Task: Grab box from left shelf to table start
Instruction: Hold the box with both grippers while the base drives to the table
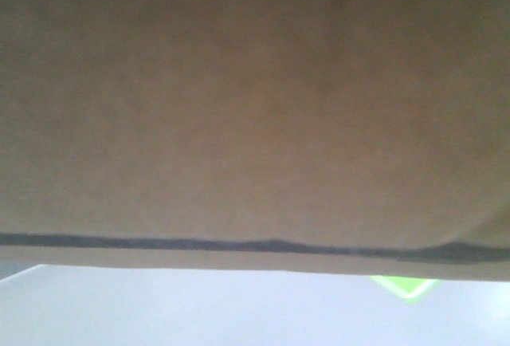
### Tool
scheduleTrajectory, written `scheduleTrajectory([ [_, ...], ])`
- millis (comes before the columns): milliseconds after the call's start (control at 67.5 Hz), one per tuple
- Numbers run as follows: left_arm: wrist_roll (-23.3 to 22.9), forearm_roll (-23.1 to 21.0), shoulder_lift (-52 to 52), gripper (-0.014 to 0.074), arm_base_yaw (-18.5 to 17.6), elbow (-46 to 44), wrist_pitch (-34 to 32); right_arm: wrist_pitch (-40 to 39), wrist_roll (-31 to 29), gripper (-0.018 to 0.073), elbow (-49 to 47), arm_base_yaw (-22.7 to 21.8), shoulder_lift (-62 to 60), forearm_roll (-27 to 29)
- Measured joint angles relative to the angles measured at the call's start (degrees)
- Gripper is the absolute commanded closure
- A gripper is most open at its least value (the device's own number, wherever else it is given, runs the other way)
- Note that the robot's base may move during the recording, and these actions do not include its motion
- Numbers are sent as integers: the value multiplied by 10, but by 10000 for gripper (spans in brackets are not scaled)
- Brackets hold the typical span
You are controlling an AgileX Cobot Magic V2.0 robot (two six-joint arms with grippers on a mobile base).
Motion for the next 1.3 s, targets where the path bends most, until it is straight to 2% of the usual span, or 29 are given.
scheduleTrajectory([
  [1305, 0, 1, 0, 688, 0, 0, 0, 0, 0, 502, 0, 0, 0, 1],
])
